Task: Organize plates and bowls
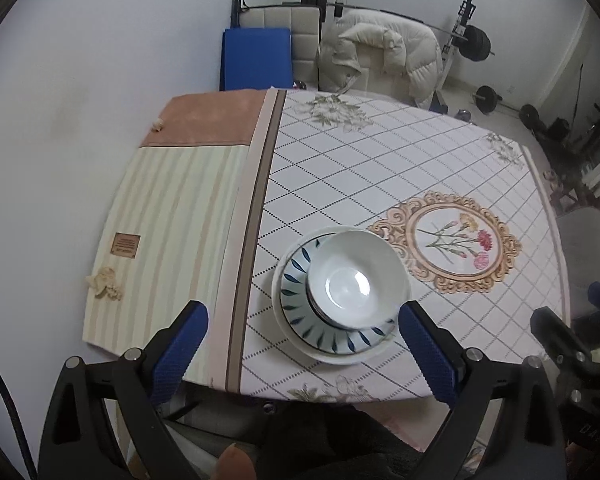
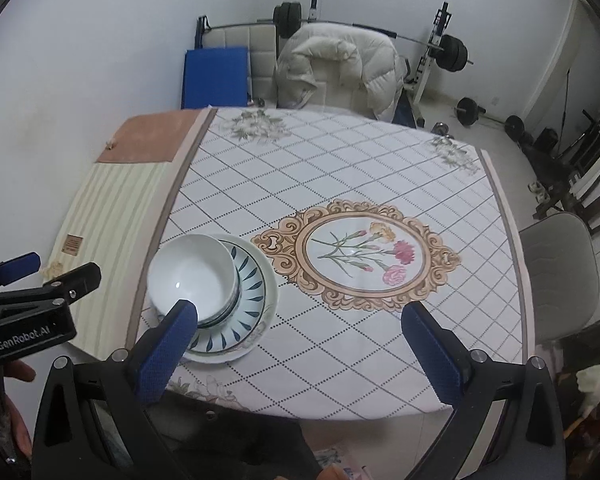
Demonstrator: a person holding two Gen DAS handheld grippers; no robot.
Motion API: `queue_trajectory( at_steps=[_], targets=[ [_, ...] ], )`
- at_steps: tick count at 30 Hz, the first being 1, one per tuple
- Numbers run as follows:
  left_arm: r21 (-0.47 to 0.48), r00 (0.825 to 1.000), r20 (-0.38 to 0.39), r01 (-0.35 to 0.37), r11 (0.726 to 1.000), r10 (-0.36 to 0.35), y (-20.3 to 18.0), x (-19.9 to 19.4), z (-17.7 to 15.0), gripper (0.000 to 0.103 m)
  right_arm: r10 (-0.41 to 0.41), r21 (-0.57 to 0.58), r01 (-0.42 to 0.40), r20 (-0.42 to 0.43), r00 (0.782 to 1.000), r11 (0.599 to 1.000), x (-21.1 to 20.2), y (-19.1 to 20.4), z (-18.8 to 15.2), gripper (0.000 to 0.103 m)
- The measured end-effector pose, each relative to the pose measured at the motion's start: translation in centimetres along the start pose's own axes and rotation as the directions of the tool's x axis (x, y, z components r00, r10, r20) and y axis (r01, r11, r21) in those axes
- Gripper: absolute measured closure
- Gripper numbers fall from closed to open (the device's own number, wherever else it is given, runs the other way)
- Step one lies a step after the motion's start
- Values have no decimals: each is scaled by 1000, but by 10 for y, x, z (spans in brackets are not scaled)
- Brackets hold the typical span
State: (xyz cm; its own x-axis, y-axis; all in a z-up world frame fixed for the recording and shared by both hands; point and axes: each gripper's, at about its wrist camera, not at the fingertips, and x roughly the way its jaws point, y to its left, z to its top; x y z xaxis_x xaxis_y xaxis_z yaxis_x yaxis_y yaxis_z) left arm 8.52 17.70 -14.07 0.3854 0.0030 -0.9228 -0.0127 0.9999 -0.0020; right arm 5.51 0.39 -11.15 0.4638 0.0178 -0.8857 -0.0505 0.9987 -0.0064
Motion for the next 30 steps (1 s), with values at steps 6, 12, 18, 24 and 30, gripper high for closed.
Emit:
queue_trajectory(
  at_steps=[6,12,18,24,30],
  targets=[
    [-10,998,49,-32,999,32,-13,-50,-15,5,-19,-6,20,45,999,1000,-55,-9,-11,0],
    [-16,998,54,-36,999,37,-17,-88,-33,5,-49,4,49,74,996,999,-106,-17,-23,0],
    [4,998,63,-23,1000,23,-15,-123,-50,5,-81,21,79,99,992,997,-154,-12,-36,0],
    [24,994,98,-43,999,41,-12,-156,-62,5,-90,24,87,122,989,996,-190,-4,-53,0],
    [38,991,127,-56,998,51,-11,-169,-70,5,-103,41,99,120,987,994,-209,-2,-64,0]
  ],
)
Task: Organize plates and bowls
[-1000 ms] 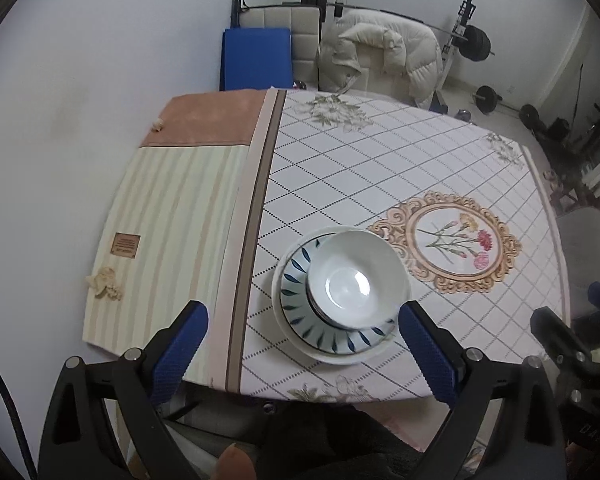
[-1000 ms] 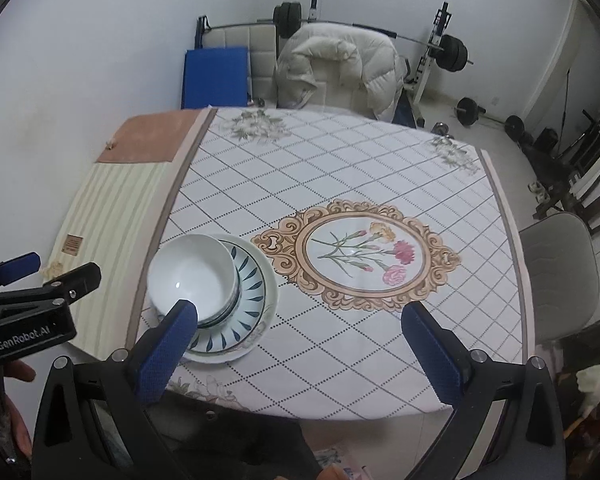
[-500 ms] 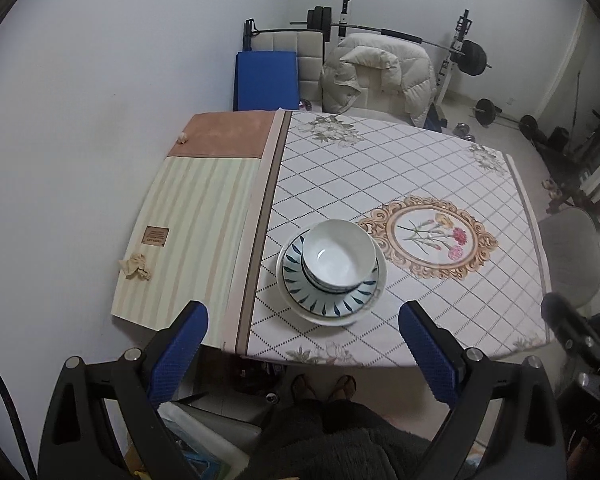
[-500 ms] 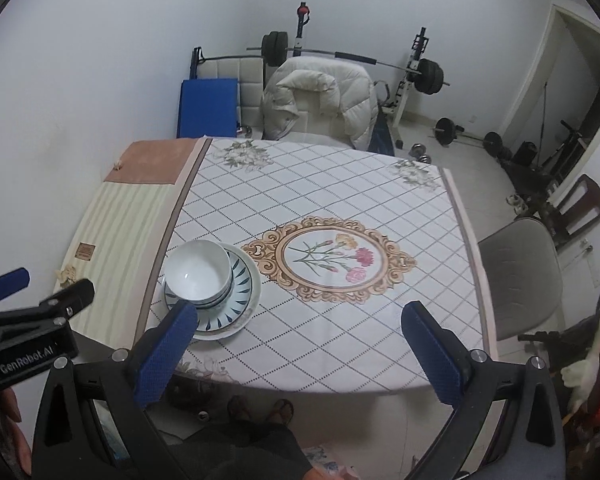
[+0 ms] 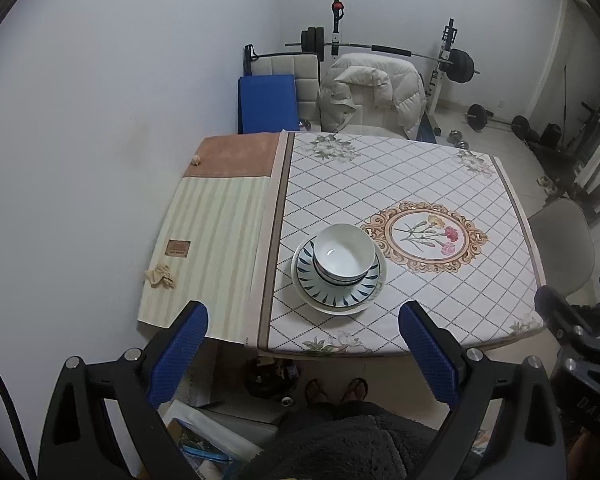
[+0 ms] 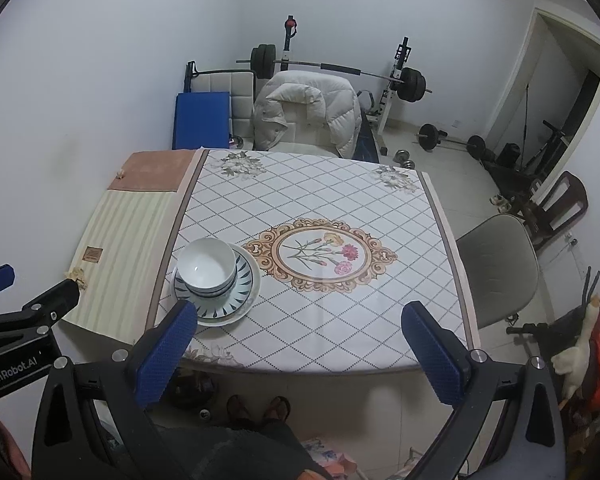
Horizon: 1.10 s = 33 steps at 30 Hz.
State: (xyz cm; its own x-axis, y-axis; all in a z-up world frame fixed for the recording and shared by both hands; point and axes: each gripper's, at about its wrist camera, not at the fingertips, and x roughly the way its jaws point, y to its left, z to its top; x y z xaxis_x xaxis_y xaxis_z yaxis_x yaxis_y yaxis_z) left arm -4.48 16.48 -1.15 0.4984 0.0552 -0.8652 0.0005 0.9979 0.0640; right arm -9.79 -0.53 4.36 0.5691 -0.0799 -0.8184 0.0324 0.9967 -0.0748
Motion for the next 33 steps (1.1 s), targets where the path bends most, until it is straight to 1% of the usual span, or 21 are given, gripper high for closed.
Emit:
queue_trajectory(
  at_steps=[6,10,15,26,33],
  targets=[
    [1,1000,3,4,1000,-4,0,-3,-6,5,-18,-13,18,9,1000,1000,-11,2,-4,0],
    [5,1000,8,3,1000,-3,-3,-6,-8,5,-21,-12,21,-5,1000,1000,-12,1,-6,0],
    [-2,1000,7,23,1000,-23,-7,-9,-10,5,-30,1,30,-15,999,1000,-13,-7,-8,0],
    [-1,999,15,34,999,-34,-14,-16,-14,5,-21,25,22,-31,999,999,-16,-21,-14,0],
    [-4,999,30,40,999,-39,-16,-20,-12,5,-21,30,22,-17,1000,999,-20,-24,-14,0]
  ],
)
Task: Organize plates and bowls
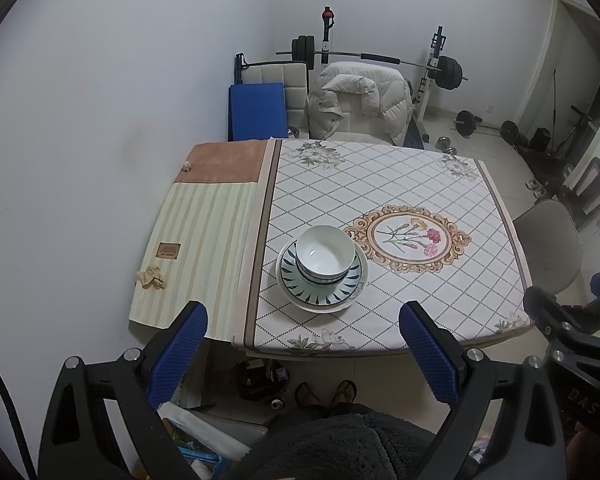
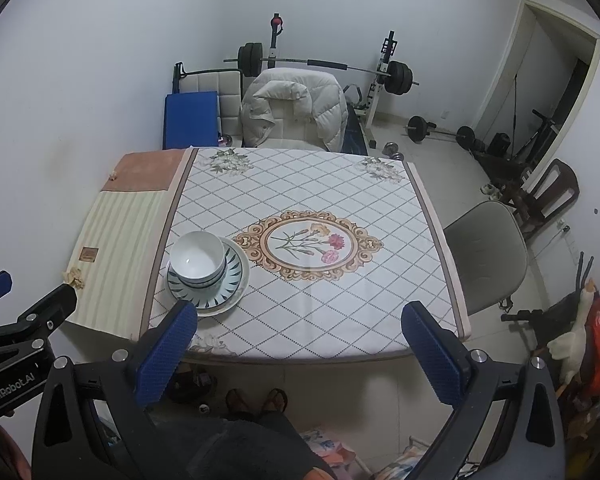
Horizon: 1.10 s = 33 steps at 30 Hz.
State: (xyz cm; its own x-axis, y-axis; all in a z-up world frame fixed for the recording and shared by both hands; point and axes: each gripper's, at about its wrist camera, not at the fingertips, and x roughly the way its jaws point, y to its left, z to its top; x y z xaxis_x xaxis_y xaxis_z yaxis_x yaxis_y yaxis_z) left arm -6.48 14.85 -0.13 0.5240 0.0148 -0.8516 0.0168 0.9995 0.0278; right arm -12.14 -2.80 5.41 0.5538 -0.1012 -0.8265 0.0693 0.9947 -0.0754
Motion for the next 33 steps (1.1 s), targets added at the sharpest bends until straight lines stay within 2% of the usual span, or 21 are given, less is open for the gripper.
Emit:
queue_trajectory(
  at_steps=[21,33],
  targets=[
    [11,999,22,25,1000,-26,-4,-4,14,5,-10,41,9,22,1000,999,-4,-9,16,0],
    [8,1000,0,30,1000,-30,-3,2,17,5,-12,43,12,13,1000,999,-2,-8,18,0]
  ],
)
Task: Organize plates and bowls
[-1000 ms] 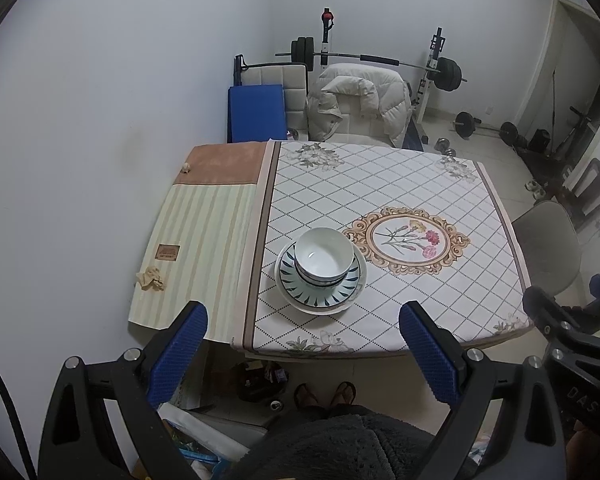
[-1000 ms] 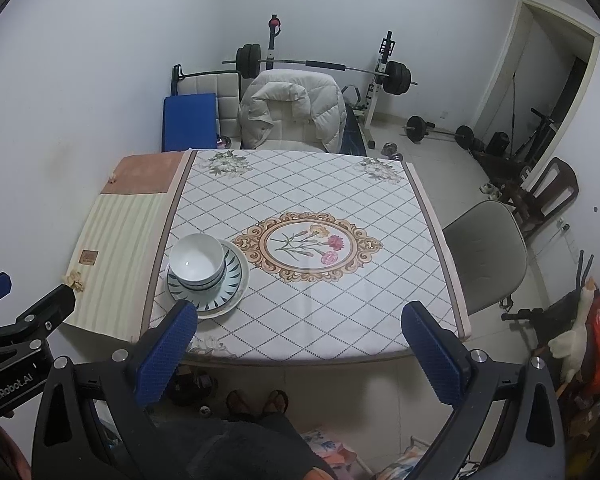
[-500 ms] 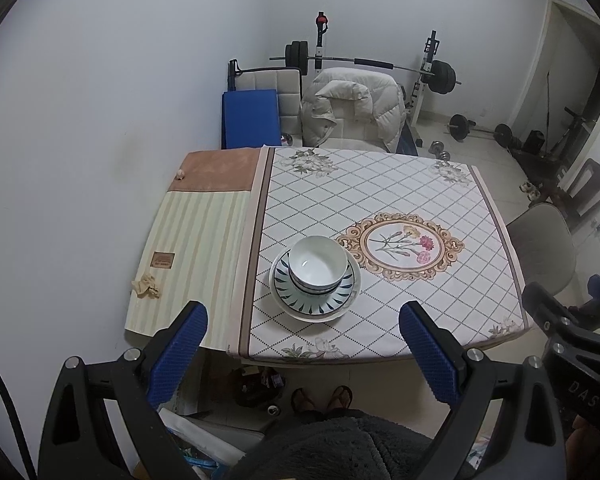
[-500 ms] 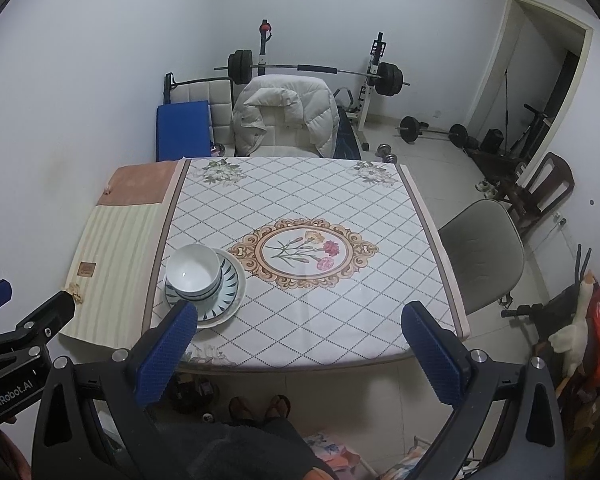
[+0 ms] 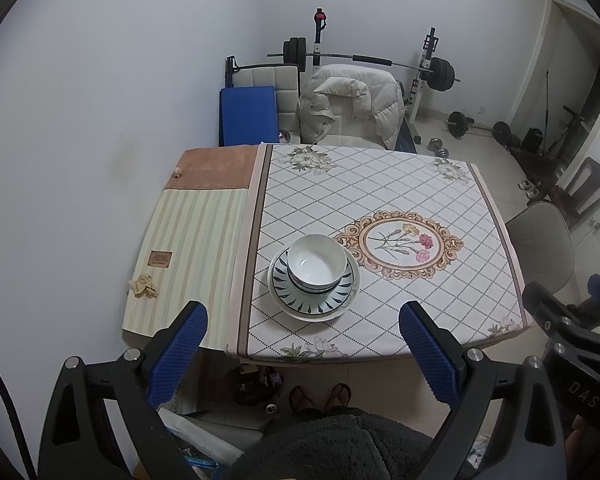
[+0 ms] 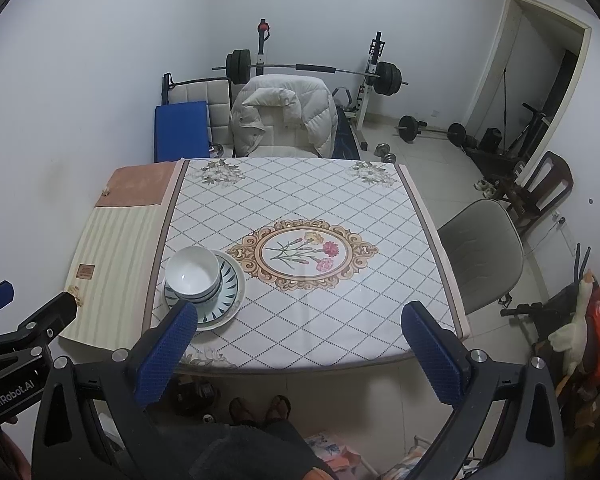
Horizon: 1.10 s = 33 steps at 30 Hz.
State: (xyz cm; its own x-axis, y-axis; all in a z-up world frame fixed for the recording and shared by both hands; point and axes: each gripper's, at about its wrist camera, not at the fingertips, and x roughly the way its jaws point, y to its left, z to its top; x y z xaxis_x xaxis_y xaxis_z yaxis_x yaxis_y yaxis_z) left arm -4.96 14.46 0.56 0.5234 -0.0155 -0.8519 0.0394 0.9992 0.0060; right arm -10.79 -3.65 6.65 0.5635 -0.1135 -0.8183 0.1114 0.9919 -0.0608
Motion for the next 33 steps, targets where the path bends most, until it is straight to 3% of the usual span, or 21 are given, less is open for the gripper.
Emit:
queue_trajectory(
  at_steps=[33],
  targets=[
    [-25,1000,-26,13,1000,-14,18,9,-1,5,-1,-19,1,-27,1000,1000,7,9,-7,0]
  ],
)
